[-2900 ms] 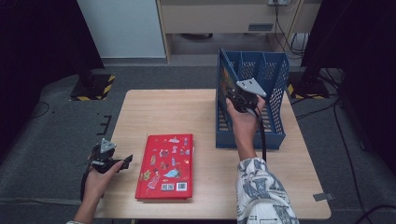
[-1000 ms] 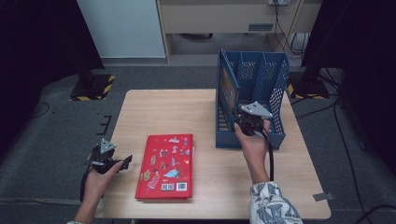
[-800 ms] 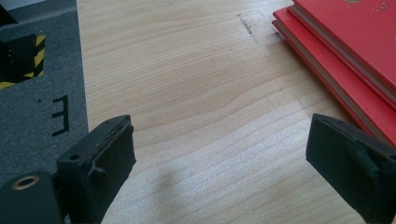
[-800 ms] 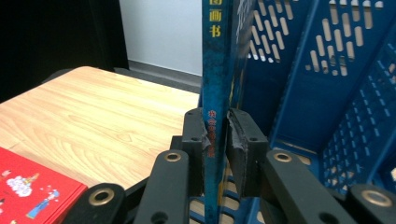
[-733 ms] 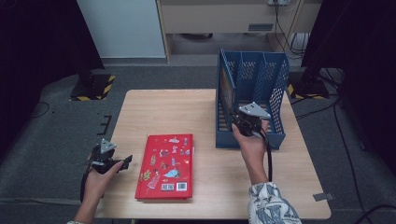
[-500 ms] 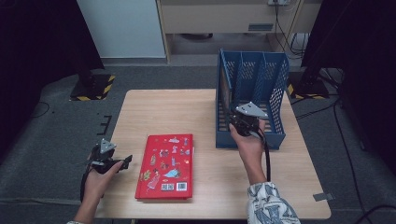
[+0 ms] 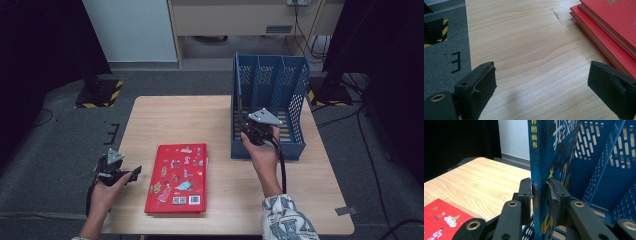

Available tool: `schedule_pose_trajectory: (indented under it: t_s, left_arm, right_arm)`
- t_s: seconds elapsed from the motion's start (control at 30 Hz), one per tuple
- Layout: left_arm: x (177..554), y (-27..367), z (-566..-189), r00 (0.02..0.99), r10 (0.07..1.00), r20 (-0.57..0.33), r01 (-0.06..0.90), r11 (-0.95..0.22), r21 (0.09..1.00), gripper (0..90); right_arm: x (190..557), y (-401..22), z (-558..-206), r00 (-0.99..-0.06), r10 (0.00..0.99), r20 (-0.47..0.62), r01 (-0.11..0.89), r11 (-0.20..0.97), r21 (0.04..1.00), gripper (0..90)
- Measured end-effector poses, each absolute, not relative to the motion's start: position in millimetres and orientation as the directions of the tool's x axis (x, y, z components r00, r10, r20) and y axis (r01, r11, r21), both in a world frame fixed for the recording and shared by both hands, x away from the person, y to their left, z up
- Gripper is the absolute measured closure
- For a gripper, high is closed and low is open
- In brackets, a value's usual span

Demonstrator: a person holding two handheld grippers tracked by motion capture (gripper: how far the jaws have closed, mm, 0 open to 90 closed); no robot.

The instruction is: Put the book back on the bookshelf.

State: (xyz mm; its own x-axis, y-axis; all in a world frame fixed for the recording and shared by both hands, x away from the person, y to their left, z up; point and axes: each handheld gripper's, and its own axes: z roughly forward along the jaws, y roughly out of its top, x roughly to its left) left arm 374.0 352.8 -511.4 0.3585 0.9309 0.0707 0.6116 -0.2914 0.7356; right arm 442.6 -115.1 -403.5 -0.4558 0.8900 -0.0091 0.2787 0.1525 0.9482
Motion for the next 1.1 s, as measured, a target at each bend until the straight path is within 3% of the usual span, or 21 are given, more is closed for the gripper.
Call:
schedule_pose_trajectory:
  t_s: [1.1]
  left_arm:
    - [374.1,352.7,-511.2,0.36,0.93,0.07,0.611,-0.291,0.736,7.4]
  right_arm:
    - [447.9,-108.1,-400.8,-0.481,0.876,-0.003,0.282,0.158,0.946,72.2]
